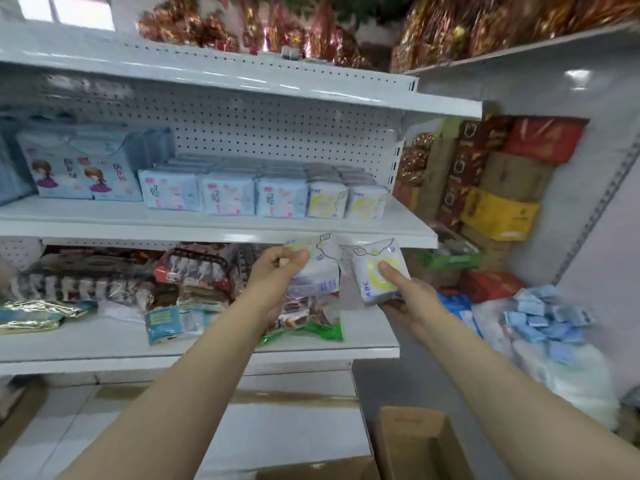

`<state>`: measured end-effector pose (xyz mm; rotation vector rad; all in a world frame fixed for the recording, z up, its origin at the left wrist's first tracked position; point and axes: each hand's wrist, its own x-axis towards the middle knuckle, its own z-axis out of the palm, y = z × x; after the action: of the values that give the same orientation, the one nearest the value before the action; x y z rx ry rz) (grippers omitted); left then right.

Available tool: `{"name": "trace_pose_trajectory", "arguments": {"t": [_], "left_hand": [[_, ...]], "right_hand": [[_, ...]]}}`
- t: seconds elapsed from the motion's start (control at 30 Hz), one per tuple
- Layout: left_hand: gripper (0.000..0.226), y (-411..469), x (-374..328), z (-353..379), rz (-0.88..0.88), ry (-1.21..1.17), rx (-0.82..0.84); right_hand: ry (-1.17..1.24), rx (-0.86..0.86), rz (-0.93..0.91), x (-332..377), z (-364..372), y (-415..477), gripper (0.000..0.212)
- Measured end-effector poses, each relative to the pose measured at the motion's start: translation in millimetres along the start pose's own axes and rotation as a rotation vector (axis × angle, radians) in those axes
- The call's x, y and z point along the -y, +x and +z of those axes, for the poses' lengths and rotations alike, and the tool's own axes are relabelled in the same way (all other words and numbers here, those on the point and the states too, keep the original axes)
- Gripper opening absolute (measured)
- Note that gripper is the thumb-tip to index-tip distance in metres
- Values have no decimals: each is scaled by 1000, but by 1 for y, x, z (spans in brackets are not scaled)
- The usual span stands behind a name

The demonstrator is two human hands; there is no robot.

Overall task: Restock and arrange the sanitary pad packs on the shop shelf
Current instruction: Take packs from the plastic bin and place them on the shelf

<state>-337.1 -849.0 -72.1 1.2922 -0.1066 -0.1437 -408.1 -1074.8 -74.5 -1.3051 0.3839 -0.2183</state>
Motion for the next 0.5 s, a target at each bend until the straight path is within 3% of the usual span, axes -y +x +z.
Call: {"name": "trace_pose_trajectory", "arguments": {"t": [0.1, 0.2, 0.4, 0.5], "left_hand": [[47, -6, -11, 32, 38, -67, 29], [85, -5, -22, 52, 49, -85, 101], [58, 21, -33, 82, 97, -21, 117], [55, 43, -27, 94, 74, -27, 111]], "right_hand": [[-10, -4, -50, 26, -24, 4, 27], [-21, -10, -74, 48, -39, 12, 34], [-17, -23, -123, 77, -56, 38, 47], [-5, -22, -135, 87, -62, 54, 39]]}}
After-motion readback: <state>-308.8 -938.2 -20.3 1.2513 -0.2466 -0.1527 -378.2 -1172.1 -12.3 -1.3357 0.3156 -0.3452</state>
